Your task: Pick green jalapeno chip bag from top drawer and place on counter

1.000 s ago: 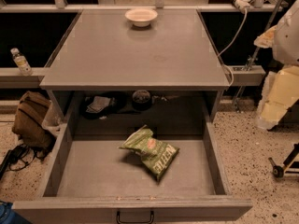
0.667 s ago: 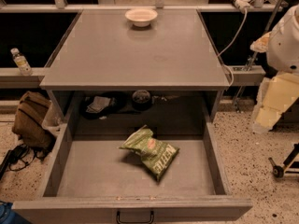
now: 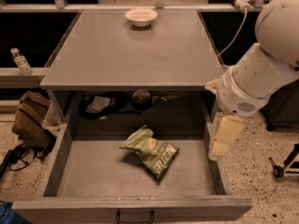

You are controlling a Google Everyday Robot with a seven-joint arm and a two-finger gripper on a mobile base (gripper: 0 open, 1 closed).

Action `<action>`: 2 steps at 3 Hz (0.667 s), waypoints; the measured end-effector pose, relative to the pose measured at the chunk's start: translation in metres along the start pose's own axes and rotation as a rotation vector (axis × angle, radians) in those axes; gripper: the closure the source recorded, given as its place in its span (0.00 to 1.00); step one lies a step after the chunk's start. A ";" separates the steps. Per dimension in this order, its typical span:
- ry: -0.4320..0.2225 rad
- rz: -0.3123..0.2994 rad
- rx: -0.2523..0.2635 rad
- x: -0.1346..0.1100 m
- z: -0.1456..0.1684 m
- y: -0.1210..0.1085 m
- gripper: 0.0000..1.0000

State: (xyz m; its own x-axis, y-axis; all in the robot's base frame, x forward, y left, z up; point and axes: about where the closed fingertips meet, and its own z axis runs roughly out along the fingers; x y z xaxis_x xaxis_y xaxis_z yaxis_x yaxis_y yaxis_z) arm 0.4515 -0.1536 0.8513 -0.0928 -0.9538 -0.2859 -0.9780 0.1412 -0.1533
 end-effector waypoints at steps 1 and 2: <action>0.000 0.000 0.000 0.000 0.000 0.000 0.00; -0.068 0.000 0.002 -0.003 0.020 -0.001 0.00</action>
Offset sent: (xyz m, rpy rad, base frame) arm 0.0221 0.0326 -0.0728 0.2977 -0.0562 0.0394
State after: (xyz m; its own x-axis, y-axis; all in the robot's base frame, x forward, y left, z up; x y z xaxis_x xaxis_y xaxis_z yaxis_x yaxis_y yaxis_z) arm 0.4565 -0.1453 0.8336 -0.0796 -0.9335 -0.3496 -0.9776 0.1417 -0.1557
